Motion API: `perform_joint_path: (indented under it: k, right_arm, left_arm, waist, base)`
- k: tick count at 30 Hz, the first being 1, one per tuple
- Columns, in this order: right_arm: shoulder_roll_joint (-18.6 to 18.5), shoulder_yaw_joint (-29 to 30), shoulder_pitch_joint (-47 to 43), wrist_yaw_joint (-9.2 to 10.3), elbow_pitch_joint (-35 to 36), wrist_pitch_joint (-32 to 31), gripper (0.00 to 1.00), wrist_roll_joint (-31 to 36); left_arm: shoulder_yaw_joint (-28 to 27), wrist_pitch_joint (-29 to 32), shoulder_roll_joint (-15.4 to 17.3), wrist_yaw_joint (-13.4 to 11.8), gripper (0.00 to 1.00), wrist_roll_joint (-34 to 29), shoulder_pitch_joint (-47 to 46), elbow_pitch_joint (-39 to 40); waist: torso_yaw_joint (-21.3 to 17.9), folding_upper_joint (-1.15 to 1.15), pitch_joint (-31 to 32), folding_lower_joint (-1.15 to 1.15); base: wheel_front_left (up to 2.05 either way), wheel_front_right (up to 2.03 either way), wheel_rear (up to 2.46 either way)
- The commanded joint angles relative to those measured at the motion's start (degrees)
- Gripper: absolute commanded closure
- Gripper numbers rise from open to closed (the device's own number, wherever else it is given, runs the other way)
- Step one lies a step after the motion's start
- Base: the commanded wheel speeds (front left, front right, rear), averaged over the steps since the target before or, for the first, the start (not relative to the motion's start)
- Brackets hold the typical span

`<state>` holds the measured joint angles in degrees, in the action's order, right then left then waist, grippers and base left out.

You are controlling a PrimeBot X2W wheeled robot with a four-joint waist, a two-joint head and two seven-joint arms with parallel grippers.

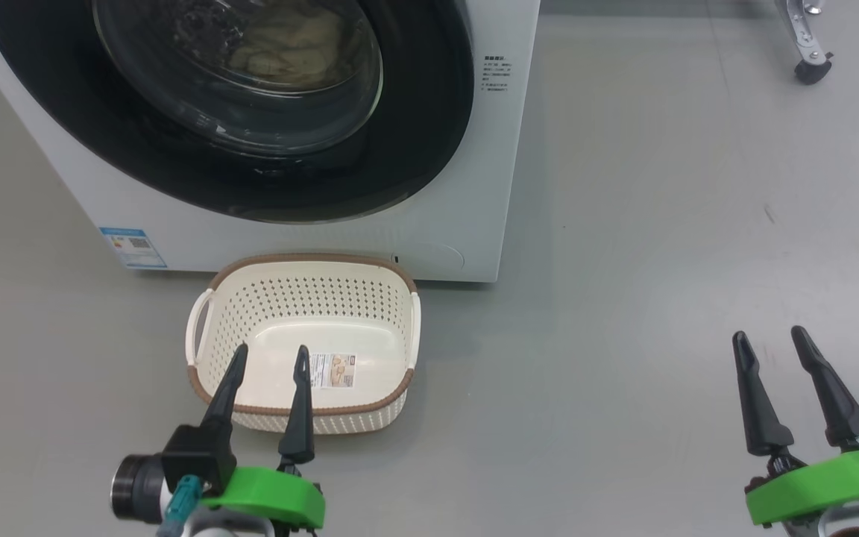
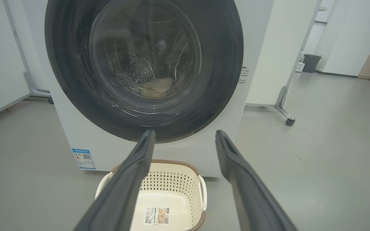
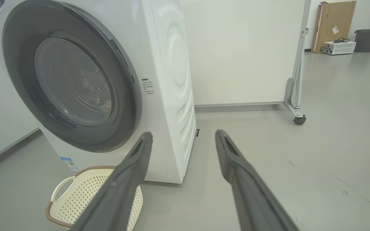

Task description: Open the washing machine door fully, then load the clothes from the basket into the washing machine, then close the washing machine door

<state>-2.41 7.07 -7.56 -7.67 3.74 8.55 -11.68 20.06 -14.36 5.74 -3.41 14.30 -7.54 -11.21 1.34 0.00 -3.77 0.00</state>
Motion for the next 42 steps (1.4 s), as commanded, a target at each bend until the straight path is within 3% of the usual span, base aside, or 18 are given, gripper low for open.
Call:
perform_joint_path:
  k: [1, 31, 32, 42]
  right_arm:
    - [-0.47, -1.09, 1.22, 0.19, 2.20, 0.42, 0.00, -0.40]
    - [-0.47, -1.47, 1.14, 0.19, 1.82, -0.15, 0.00, -0.97]
    - [0.03, -0.18, -0.39, -0.01, -0.31, -0.08, 1.00, -0.58]
    - [-0.24, -0.86, 0.29, 0.00, -2.81, -0.69, 1.00, -6.30]
  left_arm:
    - [-1.91, -0.56, 0.97, -0.38, 0.00, 0.14, -1.10, 2.03]
    - [-0.41, -0.52, 1.53, -1.27, 0.00, -0.26, -1.71, 2.02]
    - [1.45, 0.02, 0.57, -0.90, 1.00, -0.15, 0.04, -0.18]
    - [0.06, 1.33, 0.39, -0.18, 1.00, 5.40, 0.54, -1.48]
  waist:
    - [0.02, 0.00, 0.02, 0.00]
    - [0.60, 0.00, -0.49, 0.00]
    - [0.62, 0.00, -0.49, 0.01]
    - [0.49, 0.00, -0.23, 0.01]
  base:
    - [0.00, 0.00, 0.00]
    - [0.00, 0.00, 0.00]
    - [0.00, 0.00, 0.00]
    - [0.00, 0.00, 0.00]
